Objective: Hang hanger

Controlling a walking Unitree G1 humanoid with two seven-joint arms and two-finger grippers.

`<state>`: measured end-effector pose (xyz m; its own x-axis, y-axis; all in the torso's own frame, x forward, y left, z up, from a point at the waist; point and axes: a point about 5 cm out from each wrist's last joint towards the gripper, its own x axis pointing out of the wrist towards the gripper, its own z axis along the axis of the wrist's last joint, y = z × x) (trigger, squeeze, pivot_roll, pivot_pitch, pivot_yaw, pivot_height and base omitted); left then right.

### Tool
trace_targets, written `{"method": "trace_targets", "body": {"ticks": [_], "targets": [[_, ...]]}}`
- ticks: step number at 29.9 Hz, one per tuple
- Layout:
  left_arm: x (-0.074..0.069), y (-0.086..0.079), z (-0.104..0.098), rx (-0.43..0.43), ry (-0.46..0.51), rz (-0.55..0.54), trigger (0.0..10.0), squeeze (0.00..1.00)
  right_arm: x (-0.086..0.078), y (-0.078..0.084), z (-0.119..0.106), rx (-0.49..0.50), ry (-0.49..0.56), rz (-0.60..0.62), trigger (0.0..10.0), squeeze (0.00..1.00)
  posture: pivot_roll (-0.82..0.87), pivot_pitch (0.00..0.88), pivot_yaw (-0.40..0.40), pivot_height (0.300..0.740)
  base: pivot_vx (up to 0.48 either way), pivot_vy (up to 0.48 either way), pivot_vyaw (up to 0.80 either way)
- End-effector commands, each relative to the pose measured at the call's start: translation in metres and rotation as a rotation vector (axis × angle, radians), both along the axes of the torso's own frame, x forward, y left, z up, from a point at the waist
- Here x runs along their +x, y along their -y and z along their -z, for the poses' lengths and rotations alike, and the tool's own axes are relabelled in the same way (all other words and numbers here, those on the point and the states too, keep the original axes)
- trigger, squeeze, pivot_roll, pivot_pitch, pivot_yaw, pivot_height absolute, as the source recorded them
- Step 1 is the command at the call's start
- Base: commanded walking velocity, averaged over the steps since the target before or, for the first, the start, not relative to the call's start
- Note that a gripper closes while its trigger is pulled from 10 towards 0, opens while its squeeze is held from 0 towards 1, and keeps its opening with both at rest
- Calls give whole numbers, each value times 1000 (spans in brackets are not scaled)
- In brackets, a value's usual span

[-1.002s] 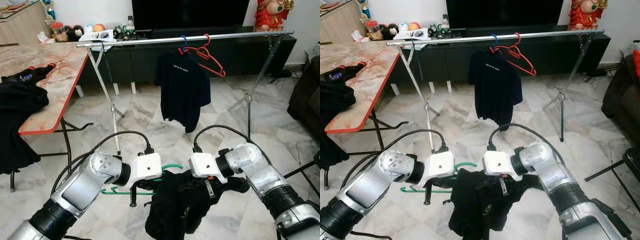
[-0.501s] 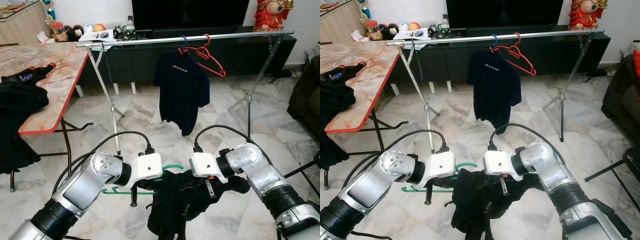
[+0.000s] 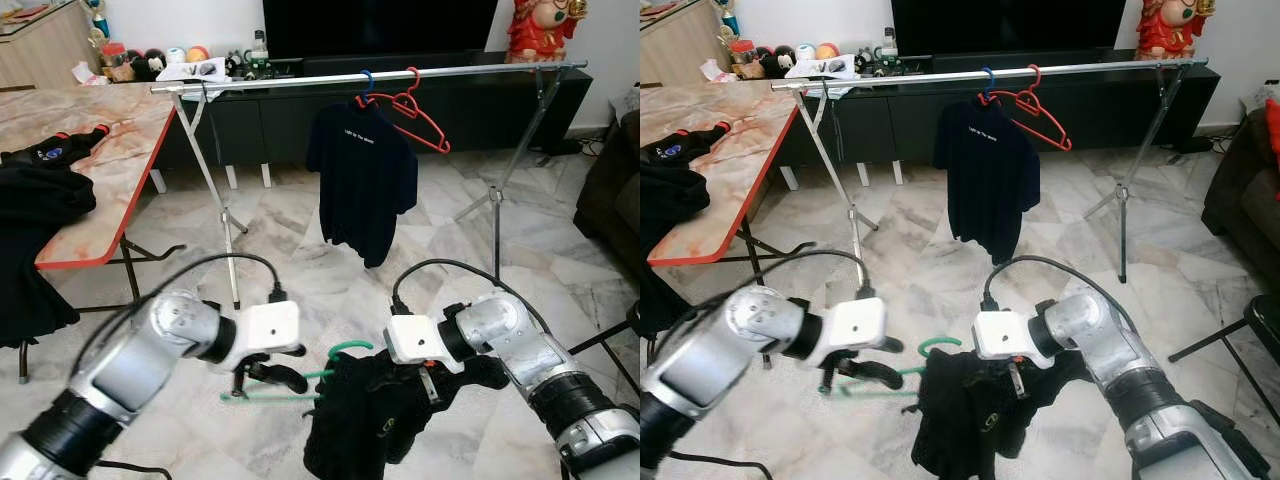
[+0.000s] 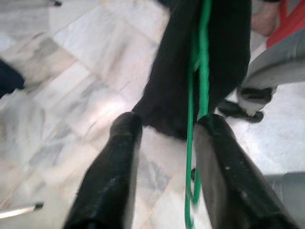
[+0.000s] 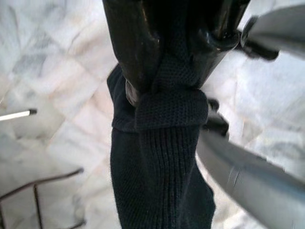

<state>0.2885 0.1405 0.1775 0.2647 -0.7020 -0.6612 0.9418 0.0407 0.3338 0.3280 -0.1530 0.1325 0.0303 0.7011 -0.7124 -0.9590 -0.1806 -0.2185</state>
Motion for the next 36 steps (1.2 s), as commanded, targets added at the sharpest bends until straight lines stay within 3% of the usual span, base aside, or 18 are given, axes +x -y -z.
{"method": "trace_targets", "body": {"ticks": [1, 8, 11, 16, 17, 18, 20, 22, 24, 32, 34, 36], "targets": [[-1, -7, -6, 4, 12, -13, 10000, 1000, 4, 2, -6, -9, 45, 4, 0, 0, 64, 90, 39, 740, 0, 0, 0], [7, -38, -11, -16, 74, -203, 10000, 1000, 12, 14, -15, 3, 97, 87, 0, 0, 65, 93, 30, 740, 0, 0, 0], [7, -53, -9, -58, 86, -324, 10000, 1000, 22, 18, -31, 50, 169, 154, 0, 0, 72, 87, 27, 740, 0, 0, 0], [0, -51, 2, -65, 77, -350, 10000, 1000, 31, 23, -50, 91, 259, 225, 0, 0, 69, 82, 22, 740, 0, 0, 0], [-1, -49, 3, -82, 77, -359, 10000, 933, 33, 24, -53, 96, 279, 240, 0, 0, 69, 82, 22, 740, 0, 0, 0], [-2, -46, 5, -96, 76, -367, 10000, 0, 34, 25, -56, 105, 294, 249, 0, 0, 70, 80, 20, 740, 0, 0, 0], [-5, -42, 9, -108, 68, -366, 10000, 0, 34, 22, -61, 135, 308, 246, 0, 0, 70, 79, 19, 740, 0, 0, 0], [-6, -31, 14, -147, 47, -351, 10000, 0, 30, 5, -69, 258, 278, 204, 0, 0, 71, 72, 14, 740, 0, 0, 0], [-1, -18, 18, -199, 55, -352, 10000, 0, 28, -5, -80, 309, 303, 169, 0, 0, 69, 68, 13, 740, 0, 0, 0], [11, 11, 32, -245, 56, -385, 10000, 0, 31, -12, -98, 328, 387, 168, 0, 0, 51, 54, 22, 740, 0, 0, 0], [10, 24, 42, -232, 28, -384, 10000, 0, 32, -12, -105, 332, 413, 171, 0, 0, 43, 49, 24, 740, 0, 0, 0], [9, 28, 46, -208, 20, -396, 10000, 0, 31, -11, -107, 330, 419, 172, 0, 0, 38, 45, 23, 740, 0, 0, 0]]}}
